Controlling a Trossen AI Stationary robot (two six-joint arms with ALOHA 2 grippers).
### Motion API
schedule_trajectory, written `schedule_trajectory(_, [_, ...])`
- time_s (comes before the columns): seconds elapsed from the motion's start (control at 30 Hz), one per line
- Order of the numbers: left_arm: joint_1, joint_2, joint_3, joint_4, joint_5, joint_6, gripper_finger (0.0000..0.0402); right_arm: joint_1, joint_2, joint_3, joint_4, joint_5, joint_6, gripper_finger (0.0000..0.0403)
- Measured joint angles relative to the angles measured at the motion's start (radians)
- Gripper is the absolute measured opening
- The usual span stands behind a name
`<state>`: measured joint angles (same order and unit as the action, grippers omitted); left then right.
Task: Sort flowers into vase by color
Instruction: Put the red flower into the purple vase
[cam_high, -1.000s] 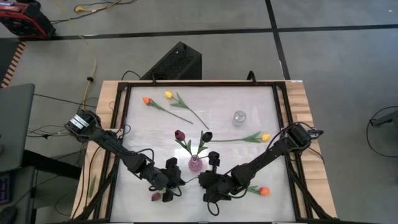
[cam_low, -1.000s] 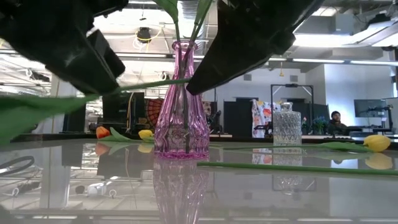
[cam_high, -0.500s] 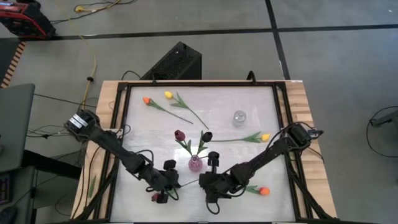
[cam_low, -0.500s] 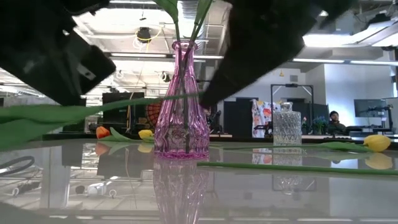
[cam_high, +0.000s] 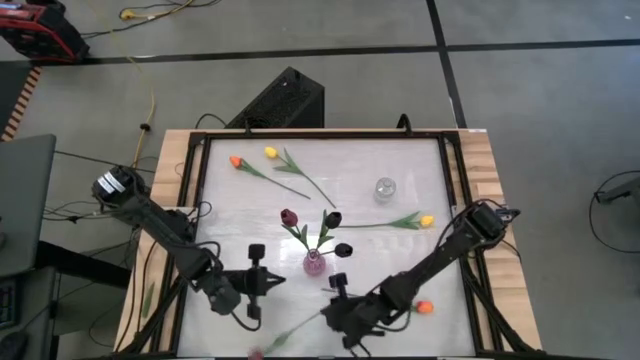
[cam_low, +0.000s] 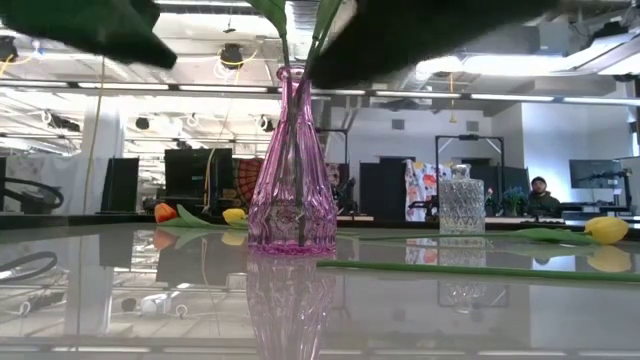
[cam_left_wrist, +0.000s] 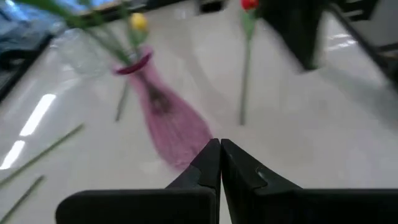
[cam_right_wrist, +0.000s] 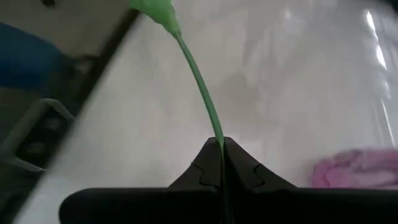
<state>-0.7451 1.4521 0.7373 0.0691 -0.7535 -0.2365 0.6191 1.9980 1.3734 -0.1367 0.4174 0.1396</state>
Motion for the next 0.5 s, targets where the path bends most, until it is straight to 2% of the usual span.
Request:
schedule_trajectory(0.13, [-0.002, 0.001, -0.105, 0.135, -0.035, -0.029, 0.0, -0.012, -0.074, -0.069, 0.162, -0.006, -0.018, 0.0026])
schedule_trajectory(0.23, [0.004, 0.007, -0.195, 0.359, 0.001, -0.002, 0.0, -0.037, -0.123, -0.141, 0.425, -0.004, -0.036, 0.0026])
schedule_trajectory(0.37, [0.0, 0.007, -0.289, 0.749, 0.067, 0.13, 0.0, -0.072, -0.145, -0.22, 0.811, -0.036, -0.035, 0.0026])
schedule_trajectory(0.5, [0.0, 0.007, -0.311, 1.014, 0.207, 0.301, 0.0, -0.095, -0.092, -0.243, 1.026, -0.031, -0.017, 0.0026])
